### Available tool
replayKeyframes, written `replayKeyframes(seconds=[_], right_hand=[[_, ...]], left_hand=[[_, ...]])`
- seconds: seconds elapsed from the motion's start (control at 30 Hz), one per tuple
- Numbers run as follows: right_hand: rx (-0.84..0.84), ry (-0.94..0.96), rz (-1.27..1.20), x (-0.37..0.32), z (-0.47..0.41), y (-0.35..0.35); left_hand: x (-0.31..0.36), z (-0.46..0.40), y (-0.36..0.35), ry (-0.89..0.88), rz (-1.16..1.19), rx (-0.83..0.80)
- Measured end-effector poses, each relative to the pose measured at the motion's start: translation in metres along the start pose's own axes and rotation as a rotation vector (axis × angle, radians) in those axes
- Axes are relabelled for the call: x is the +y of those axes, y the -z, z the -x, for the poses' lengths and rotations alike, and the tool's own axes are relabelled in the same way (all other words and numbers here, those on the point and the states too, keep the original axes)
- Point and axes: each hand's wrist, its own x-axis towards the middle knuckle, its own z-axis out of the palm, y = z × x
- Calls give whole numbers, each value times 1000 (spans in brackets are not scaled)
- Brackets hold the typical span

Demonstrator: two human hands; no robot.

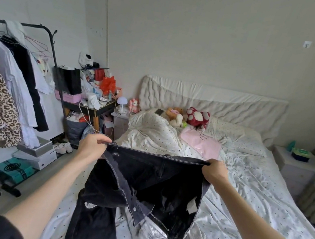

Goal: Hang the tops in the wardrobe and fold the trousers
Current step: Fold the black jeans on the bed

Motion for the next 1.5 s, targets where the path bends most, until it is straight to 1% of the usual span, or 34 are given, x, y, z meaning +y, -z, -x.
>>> replayKeyframes(seconds=[0.1,0.17,0.27,0.4,0.47,0.5,0.57,0.67,0.73,0.8,0.83,0.87,0.9,0.93,1.0,1.03,1.07,1.17,1.23,1.3,1.4,1.5], right_hand=[[-133,81,133,1,5,-2],[-179,148,245,4,8,-1],[-98,254,374,11,9,4],[36,278,319,8,2,23],[41,266,303,2,-1,33],[11,251,251,0,-2,36],[-88,191,46,-6,-5,39],[-219,58,-388,-15,-8,42],[-311,7,-639,-18,-8,44],[-426,-3,-814,-20,-8,47],[-479,1,-887,-21,-8,47],[-511,10,-900,-22,-8,46],[-498,41,-829,-23,-9,42],[-417,106,-638,-23,-9,38],[-157,315,-61,-22,-14,29],[-54,389,119,-22,-15,24],[8,419,170,-23,-15,22],[137,450,111,-26,-14,24],[184,446,41,-29,-14,32],[202,423,-56,-36,-16,39],[223,371,-262,-61,-14,64],[288,351,-566,-100,-10,109]], left_hand=[[14,-5,-3,138,332,-14],[19,-10,-3,201,469,2],[18,-19,-2,217,543,29],[14,-26,3,181,556,1],[12,-26,5,139,575,-9],[10,-24,6,109,576,-12],[5,-22,9,38,567,-34],[-9,-21,17,-93,474,-162],[-17,-20,18,-117,421,-234],[-23,-21,15,-143,328,-202],[-27,-23,12,-173,254,-153],[-31,-26,10,-208,182,-96],[-34,-28,9,-241,124,-32],[-37,-31,7,-258,85,35],[-38,-33,5,-247,46,145],[-36,-33,5,-241,26,182],[-34,-34,5,-247,-9,211],[-28,-39,12,-339,-138,253],[-17,-37,20,-397,-118,234],[-2,-34,25,-398,-49,209],[32,-37,38,-433,-12,216],[91,-40,62,-515,74,263]])
